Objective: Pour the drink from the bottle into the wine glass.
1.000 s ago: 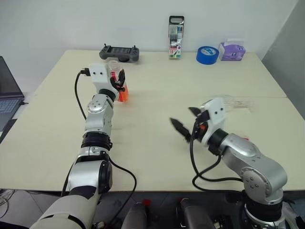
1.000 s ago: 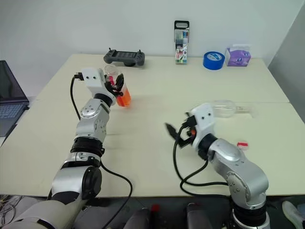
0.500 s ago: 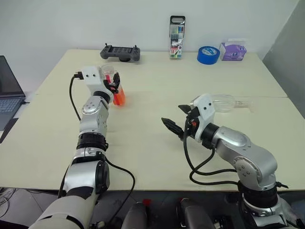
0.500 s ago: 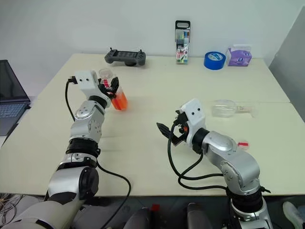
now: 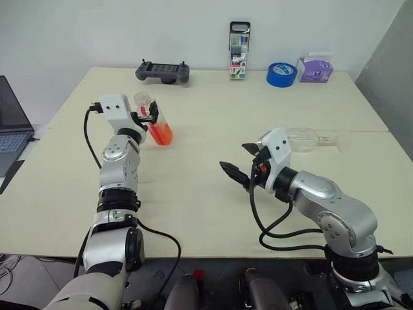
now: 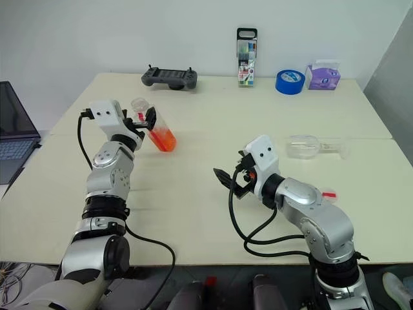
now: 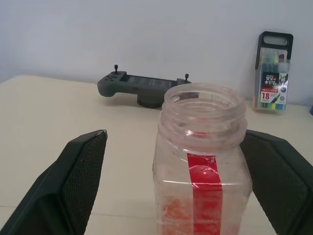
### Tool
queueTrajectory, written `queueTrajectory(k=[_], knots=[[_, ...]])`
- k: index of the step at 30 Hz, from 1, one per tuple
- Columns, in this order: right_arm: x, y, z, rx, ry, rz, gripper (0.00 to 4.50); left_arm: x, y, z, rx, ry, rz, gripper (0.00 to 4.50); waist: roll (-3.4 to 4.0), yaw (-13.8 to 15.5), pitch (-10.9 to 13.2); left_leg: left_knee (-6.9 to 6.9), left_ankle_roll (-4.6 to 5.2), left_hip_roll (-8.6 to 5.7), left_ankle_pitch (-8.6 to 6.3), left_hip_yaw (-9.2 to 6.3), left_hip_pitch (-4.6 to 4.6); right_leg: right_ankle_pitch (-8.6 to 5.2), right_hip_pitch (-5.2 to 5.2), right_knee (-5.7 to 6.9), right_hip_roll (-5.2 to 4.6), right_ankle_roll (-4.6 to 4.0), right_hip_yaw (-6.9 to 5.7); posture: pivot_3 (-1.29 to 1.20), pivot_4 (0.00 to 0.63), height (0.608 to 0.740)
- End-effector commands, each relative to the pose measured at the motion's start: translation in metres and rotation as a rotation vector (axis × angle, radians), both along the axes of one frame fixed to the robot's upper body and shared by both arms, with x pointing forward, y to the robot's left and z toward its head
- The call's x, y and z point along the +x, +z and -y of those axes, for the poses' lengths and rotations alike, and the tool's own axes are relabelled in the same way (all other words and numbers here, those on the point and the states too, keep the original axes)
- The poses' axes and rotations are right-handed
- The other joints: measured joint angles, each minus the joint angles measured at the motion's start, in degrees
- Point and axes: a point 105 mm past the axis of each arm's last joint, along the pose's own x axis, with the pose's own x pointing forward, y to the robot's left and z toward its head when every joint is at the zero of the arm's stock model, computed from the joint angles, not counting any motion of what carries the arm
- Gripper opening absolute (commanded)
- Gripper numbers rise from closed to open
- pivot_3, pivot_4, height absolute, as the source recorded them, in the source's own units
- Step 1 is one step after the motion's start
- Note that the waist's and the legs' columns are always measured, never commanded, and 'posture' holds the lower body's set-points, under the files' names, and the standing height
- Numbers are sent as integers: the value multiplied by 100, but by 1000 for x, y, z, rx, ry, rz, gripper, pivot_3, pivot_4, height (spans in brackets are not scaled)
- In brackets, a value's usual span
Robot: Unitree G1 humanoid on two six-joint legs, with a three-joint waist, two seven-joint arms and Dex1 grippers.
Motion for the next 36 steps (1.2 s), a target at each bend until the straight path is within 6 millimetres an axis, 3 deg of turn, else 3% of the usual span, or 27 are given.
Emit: queueTrajectory(k=[1,9,15,28,30,33,36], knots=[[4,13,8,15,-20,63,4500,-8,8,0,12,-18,28,4477,0,0,0,0,0,0,0,1,1,0,0,1,0,0,1,0,150,740],[13,16,18,7,-49,79,4500,-14,4,14,15,-63,14,4477,-1,4,0,2,-2,-1,1,1,0,0,0,4,0,0,1,0,150,740],[13,14,17,3,-47,77,4500,-20,0,7,30,-30,-2,4477,-1,4,0,1,-2,0,1,1,1,0,0,5,-1,0,2,0,150,740],[16,12,48,-89,-118,87,4500,-45,-15,21,57,-132,-65,4477,-1,7,0,2,-2,-2,1,2,1,0,1,5,-10,0,2,0,150,740],[21,11,68,-183,-202,93,4500,-50,-13,33,90,-196,-56,4477,0,8,0,1,-2,-1,1,2,1,0,1,6,-10,0,2,0,150,740],[24,12,103,-462,-313,160,4500,-66,-5,72,121,-401,6,4477,-1,35,1,2,-3,-8,2,6,-2,-1,2,-1,-10,0,3,0,150,740],[18,15,122,-680,-327,220,4500,-85,-7,107,130,-590,8,4477,-2,39,1,4,-4,-11,2,12,-6,-1,3,-10,-13,0,8,0,150,740]])
